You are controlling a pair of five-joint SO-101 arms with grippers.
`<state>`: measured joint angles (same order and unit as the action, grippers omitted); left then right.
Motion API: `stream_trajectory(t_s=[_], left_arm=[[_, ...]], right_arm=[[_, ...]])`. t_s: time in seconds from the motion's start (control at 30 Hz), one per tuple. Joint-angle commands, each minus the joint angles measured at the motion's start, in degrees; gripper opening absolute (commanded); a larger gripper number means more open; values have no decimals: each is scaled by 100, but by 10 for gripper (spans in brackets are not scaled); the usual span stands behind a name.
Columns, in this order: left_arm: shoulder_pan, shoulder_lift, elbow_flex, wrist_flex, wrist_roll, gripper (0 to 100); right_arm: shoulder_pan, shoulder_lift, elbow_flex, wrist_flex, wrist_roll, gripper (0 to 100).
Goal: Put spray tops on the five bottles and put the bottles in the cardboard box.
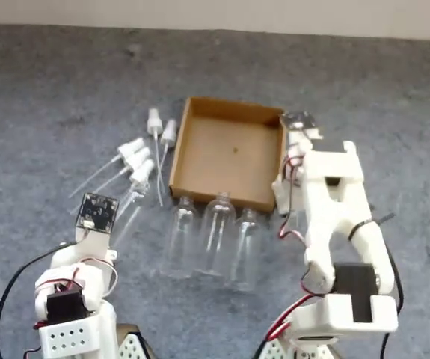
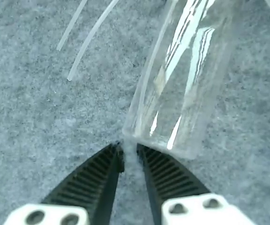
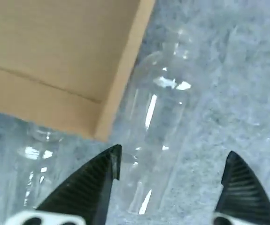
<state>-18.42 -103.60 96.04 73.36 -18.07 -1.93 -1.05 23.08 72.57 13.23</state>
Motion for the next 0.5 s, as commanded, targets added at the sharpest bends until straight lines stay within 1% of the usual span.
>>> stream_trajectory(t_s=[0.0, 0.07, 0.13, 0.27, 0.37, 0.47], left_arm=[[66, -31, 110, -105, -26, 14], [66, -31, 110, -105, -26, 14], [66, -31, 110, -105, -26, 14], [66, -31, 110, -105, -26, 14], [66, -31, 110, -105, -26, 14], [66, -31, 110, -105, -26, 14]], right_arm=[[391, 57, -303, -356, -35, 189], [743, 189, -295, -576, 0, 139], [1209, 356, -295, -681, 26, 115], [2158, 673, -338, -681, 730, 111], [2879, 725, -347, -673, 1125, 111], [3442, 725, -365, -681, 1609, 111]])
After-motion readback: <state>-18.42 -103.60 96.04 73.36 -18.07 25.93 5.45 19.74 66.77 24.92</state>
